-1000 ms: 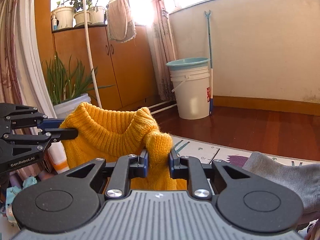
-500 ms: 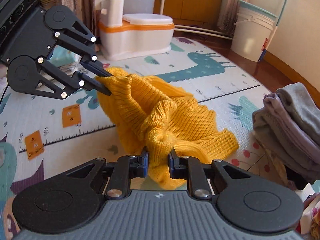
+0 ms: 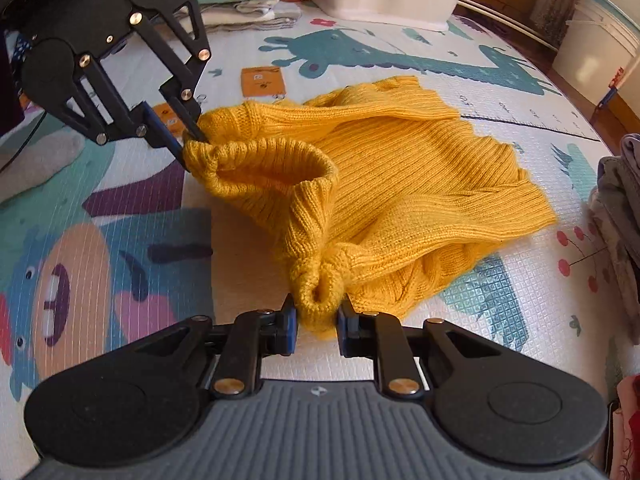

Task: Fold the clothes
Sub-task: 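Lay the sweater flat on the mat and open both grippers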

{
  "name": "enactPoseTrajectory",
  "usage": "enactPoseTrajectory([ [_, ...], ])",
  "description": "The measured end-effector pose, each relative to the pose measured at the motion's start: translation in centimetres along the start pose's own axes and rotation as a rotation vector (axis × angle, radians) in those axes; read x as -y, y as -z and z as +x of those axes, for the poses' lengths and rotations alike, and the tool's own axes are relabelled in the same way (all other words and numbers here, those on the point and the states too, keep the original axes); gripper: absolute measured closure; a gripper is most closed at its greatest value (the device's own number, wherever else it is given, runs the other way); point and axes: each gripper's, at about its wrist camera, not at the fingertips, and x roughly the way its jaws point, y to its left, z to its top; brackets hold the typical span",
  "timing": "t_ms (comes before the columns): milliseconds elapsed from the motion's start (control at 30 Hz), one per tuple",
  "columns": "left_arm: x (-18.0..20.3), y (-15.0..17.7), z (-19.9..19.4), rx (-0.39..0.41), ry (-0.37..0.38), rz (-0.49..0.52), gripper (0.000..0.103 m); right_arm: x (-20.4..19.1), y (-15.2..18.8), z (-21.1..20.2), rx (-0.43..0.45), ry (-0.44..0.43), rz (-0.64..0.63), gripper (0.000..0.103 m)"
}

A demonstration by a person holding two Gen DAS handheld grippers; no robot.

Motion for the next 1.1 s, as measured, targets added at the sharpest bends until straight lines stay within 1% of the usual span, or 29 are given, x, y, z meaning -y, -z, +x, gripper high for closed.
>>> enactPoseTrajectory([
  [33, 0.4, -0.1, 0.1, -0.010, 0.032, 0.005, 0.086, -0.8, 0.4, 0.2, -0.024, -0.012, -0.041, 0.081],
  [67, 0.9, -0.1, 0.2, -0.020, 0.065, 0.010, 0.074, -1.6, 0.7, 0.4, -0.048, -0.023, -0.083, 0.080],
  [100, 1.3, -0.2, 0.2, -0.030, 0.097, 0.015, 0.068, -2.4, 0.9, 0.4, -0.074, -0.054, -0.121, 0.074],
  [133, 1.8, -0.3, 0.3, -0.039, 0.129, 0.020, 0.062, -3.1, 1.1, 0.3, -0.101, -0.084, -0.159, 0.067],
  [167, 1.8, -0.5, -0.1, -0.046, 0.139, 0.025, 0.062, -3.4, 0.9, 0.1, -0.126, -0.111, -0.169, 0.064],
  [200, 1.1, -0.8, -1.4, -0.045, 0.107, 0.029, 0.062, -3.8, 0.7, -0.1, -0.150, -0.139, -0.179, 0.061],
  [233, 0.1, -1.2, -3.0, -0.045, 0.073, 0.028, 0.062, -4.1, 0.6, -0.3, -0.175, -0.166, -0.189, 0.061],
  [267, -1.3, -1.5, -4.9, -0.045, 0.023, 0.011, 0.062, -4.2, 0.2, -0.9, -0.179, -0.170, -0.199, 0.061],
  [333, -4.2, -2.4, -9.3, -0.038, -0.116, -0.055, 0.062, -4.2, -0.8, -2.5, -0.169, -0.163, -0.207, 0.061],
  [400, -6.9, -3.4, -13.9, -0.023, -0.249, -0.133, 0.061, -3.5, -2.3, -4.6, -0.154, -0.124, -0.208, 0.061],
  [433, -7.6, -3.9, -16.6, 0.000, -0.299, -0.200, 0.059, -3.1, -3.0, -5.6, -0.146, -0.104, -0.208, 0.061],
  [467, -8.3, -4.5, -19.3, 0.023, -0.349, -0.266, 0.048, -2.7, -3.9, -6.7, -0.129, -0.064, -0.205, 0.061],
  [500, -8.6, -4.8, -21.4, 0.049, -0.385, -0.334, 0.041, -2.1, -4.8, -7.7, -0.120, -0.038, -0.183, 0.061],
  [533, -8.2, -4.5, -22.5, 0.078, -0.393, -0.405, 0.030, -1.7, -5.9, -9.0, -0.105, 0.001, -0.158, 0.061],
  [567, -7.7, -4.3, -23.5, 0.107, -0.402, -0.475, 0.021, -1.2, -6.9, -10.6, -0.079, 0.048, -0.119, 0.061],
  [633, -6.8, -3.8, -25.6, 0.166, -0.417, -0.616, 0.019, -0.2, -8.8, -13.8, -0.026, 0.143, -0.042, 0.061],
  [667, -6.4, -3.5, -26.6, 0.196, -0.424, -0.687, 0.019, 0.3, -9.6, -15.2, 0.002, 0.176, 0.013, 0.060],
  [700, -5.9, -3.3, -27.7, 0.226, -0.431, -0.757, 0.019, 1.2, -10.2, -16.5, 0.029, 0.187, 0.082, 0.057],
  [767, -5.0, -2.8, -29.8, 0.285, -0.444, -0.898, 0.019, 2.6, -11.0, -18.9, 0.075, 0.218, 0.204, 0.055],
  [800, -4.6, -2.4, -30.3, 0.309, -0.437, -0.960, 0.019, 3.1, -11.3, -20.0, 0.094, 0.238, 0.258, 0.054],
  [867, -4.3, -1.4, -29.6, 0.314, -0.389, -1.026, 0.019, 3.1, -11.5, -21.6, 0.080, 0.279, 0.284, 0.052],
  [933, -4.1, -1.0, -28.9, 0.266, -0.378, -1.052, 0.019, 2.0, -11.8, -23.0, 0.070, 0.328, 0.262, 0.051],
  [967, -3.9, -1.0, -28.7, 0.247, -0.375, -1.048, 0.019, 1.4, -12.0, -23.7, 0.066, 0.353, 0.251, 0.050],
  [1033, -3.8, -0.9, -28.6, 0.239, -0.363, -1.040, 0.019, 0.1, -12.2, -24.6, 0.058, 0.384, 0.245, 0.039],
  [1100, -3.7, -0.4, -28.5, 0.224, -0.336, -1.051, 0.019, -0.7, -12.7, -25.2, 0.035, 0.403, 0.256, 0.036],
])
